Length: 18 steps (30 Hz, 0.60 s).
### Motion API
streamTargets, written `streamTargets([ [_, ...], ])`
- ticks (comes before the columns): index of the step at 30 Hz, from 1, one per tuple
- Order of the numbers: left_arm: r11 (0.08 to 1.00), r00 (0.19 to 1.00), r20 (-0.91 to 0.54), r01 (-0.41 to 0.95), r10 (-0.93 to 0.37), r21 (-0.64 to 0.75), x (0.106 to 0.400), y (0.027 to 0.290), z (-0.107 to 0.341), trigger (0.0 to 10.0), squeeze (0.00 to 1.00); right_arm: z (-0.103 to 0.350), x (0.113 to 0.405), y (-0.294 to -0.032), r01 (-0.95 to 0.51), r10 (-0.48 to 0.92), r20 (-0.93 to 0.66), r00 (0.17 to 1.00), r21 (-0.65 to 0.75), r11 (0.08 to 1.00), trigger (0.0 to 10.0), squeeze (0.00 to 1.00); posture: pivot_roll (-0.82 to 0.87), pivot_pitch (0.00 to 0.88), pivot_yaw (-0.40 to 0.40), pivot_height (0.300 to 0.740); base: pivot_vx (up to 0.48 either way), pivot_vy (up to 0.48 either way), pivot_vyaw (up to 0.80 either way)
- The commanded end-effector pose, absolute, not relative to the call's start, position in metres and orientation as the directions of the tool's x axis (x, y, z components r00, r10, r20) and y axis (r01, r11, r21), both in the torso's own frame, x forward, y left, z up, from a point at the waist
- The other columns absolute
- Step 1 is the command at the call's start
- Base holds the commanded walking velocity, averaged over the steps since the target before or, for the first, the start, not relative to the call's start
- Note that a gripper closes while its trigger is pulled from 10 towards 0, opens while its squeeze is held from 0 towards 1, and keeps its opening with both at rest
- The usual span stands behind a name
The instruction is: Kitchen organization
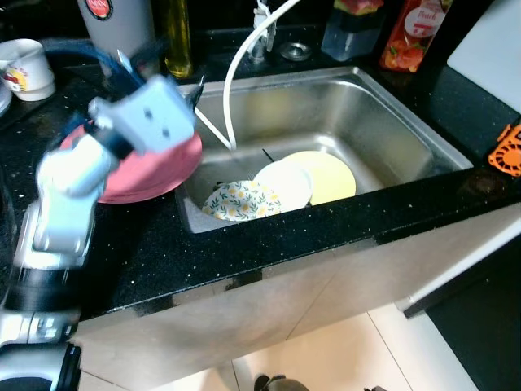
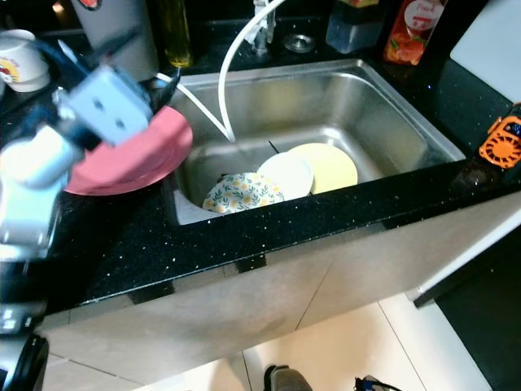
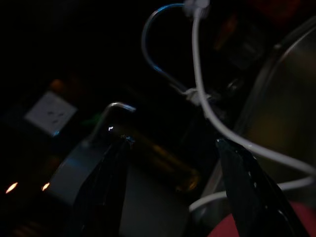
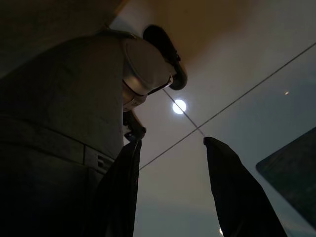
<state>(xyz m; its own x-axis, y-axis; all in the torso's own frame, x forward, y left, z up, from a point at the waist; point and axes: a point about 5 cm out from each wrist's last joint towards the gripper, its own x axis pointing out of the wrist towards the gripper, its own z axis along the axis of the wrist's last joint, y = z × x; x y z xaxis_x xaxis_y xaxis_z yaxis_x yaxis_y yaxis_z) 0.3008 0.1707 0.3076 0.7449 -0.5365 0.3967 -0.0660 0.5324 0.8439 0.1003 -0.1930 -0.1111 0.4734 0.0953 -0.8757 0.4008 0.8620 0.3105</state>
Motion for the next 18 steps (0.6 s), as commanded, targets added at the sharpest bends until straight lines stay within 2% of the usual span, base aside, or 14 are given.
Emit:
streamTargets([
  [1,0.471,0.772,0.363,-0.095,-0.521,0.877,0.290,0.176,0.307,10.0,0.00,-0.110,0.107,-0.185,0.362,0.140,-0.855,0.499,0.353,0.863,10.0,0.00,0.14,0.114,-0.051,0.740,0.000,0.000,0.00],
  [4,0.407,0.822,0.293,-0.083,-0.489,0.910,0.276,0.183,0.296,10.0,0.00,-0.109,0.107,-0.185,0.352,0.156,-0.852,0.499,0.364,0.862,10.0,0.00,0.15,0.115,-0.051,0.740,0.000,0.000,0.00],
  [9,0.371,0.872,0.232,-0.062,-0.432,0.926,0.267,0.188,0.283,10.0,0.00,-0.109,0.107,-0.186,0.347,0.166,-0.848,0.503,0.374,0.860,10.0,0.00,0.15,0.117,-0.053,0.740,0.000,0.000,0.77],
  [10,0.347,0.903,0.163,-0.017,-0.396,0.938,0.262,0.194,0.271,10.0,0.00,-0.109,0.107,-0.187,0.347,0.170,-0.847,0.503,0.378,0.858,10.0,0.00,0.15,0.118,-0.058,0.740,0.000,0.000,0.00],
  [12,0.347,0.903,0.163,-0.017,-0.396,0.938,0.262,0.194,0.271,10.0,0.00,-0.109,0.107,-0.187,0.347,0.170,-0.847,0.503,0.378,0.858,10.0,0.00,0.15,0.118,-0.058,0.740,0.000,0.000,0.00],
  [18,0.279,0.923,0.009,0.107,-0.385,0.954,0.252,0.202,0.254,10.0,0.00,-0.109,0.107,-0.188,0.337,0.175,-0.852,0.493,0.373,0.865,10.0,0.00,0.16,0.118,-0.069,0.740,0.000,0.000,0.00],
])
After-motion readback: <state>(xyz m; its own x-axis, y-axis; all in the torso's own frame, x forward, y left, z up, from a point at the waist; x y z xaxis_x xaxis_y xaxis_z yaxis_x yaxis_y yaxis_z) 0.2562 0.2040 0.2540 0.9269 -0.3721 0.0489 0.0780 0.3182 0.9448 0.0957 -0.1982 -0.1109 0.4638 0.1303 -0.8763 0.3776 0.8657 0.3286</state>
